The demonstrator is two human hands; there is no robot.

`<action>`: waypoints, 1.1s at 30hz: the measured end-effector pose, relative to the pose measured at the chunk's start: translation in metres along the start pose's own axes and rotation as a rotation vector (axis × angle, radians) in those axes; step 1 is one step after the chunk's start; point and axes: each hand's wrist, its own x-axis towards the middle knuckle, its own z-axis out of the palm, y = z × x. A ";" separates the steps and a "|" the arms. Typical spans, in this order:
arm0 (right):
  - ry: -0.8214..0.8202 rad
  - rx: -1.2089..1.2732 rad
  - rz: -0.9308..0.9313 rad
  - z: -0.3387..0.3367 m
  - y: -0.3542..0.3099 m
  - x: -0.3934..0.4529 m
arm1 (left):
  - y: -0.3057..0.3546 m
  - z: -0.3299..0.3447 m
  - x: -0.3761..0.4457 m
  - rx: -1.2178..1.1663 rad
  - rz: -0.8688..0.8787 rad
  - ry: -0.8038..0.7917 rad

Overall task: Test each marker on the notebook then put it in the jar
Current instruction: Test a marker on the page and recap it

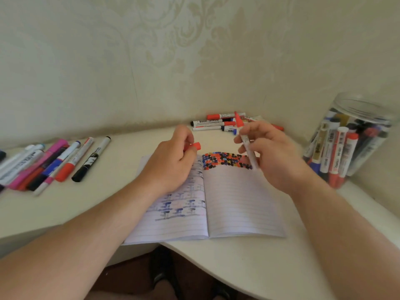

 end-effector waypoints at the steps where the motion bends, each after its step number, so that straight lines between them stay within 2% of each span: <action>1: -0.046 0.237 0.031 -0.002 0.000 0.001 | -0.001 0.000 0.000 0.013 0.007 -0.029; 3: -0.089 0.454 0.038 -0.004 0.000 0.003 | -0.005 0.001 0.003 0.111 0.043 -0.103; 5: -0.106 0.428 0.027 -0.001 0.002 0.002 | -0.006 0.002 0.006 0.219 0.043 -0.185; 10: -0.113 0.224 0.041 0.008 0.011 0.004 | 0.000 0.006 0.007 0.396 0.008 -0.296; 16: -0.005 -0.122 0.121 0.018 0.012 0.000 | -0.003 0.008 0.010 0.422 0.019 -0.317; 20: 0.080 -0.414 0.099 0.024 0.016 0.002 | -0.002 0.009 0.010 0.409 0.011 -0.309; 33: 0.096 -0.351 0.174 0.028 0.015 0.004 | -0.002 0.009 0.011 0.412 0.018 -0.312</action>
